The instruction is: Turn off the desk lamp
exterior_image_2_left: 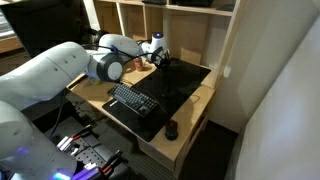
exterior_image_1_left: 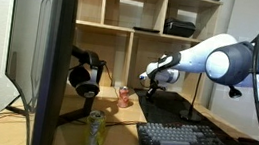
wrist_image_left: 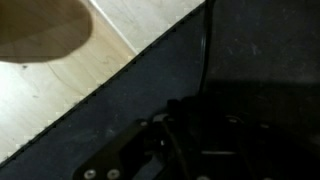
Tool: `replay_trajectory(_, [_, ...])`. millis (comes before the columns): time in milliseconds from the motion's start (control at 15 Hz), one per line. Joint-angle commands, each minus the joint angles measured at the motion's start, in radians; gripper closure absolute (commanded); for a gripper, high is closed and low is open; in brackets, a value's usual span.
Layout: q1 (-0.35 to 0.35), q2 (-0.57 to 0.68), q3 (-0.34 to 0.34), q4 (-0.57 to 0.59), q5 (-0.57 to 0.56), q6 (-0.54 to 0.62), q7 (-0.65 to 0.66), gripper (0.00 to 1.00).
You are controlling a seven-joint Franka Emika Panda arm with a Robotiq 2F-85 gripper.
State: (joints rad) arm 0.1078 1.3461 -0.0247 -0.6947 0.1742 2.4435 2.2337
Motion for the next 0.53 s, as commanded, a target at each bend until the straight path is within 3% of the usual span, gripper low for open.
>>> replay_trajectory(0, [0.003, 0.031, 0.004, 0.023, 0.003, -0.001, 0.007, 0.34])
replay_trajectory(333, [0.012, 0.033, -0.005, 0.018, -0.003, -0.001, 0.009, 0.02])
replay_trajectory(467, [0.017, 0.031, -0.020, 0.014, -0.013, 0.006, 0.019, 0.00])
